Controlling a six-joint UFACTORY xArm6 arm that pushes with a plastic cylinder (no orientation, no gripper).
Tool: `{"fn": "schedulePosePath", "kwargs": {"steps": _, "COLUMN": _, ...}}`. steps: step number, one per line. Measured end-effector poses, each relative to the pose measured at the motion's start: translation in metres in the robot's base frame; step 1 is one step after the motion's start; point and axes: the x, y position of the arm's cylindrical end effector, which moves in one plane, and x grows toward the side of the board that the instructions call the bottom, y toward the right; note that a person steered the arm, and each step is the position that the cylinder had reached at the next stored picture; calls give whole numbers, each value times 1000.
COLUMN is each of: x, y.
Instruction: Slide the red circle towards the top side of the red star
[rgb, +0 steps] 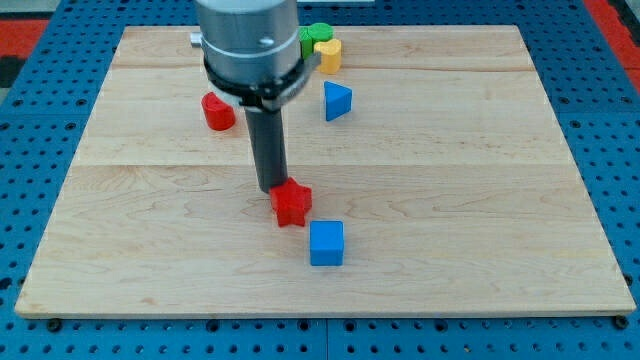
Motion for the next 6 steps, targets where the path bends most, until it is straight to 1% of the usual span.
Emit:
{"fn": "schedulePosePath", "kwargs": {"steps": 1, "x": 17, "y": -18}}
{"fn": "schedulePosePath", "kwargs": {"steps": 2, "x": 9, "y": -102}}
{"fn": "schedulePosePath", "kwargs": {"steps": 3, "x": -40, "y": -138}}
{"fn": "schedulePosePath", "kwargs": {"steps": 4, "x": -103, "y": -134}}
{"fn": "schedulePosePath", "kwargs": {"steps": 5, "x": -136, "y": -133}}
{"fn": "schedulePosePath", "kwargs": {"steps": 6, "x": -143, "y": -89}}
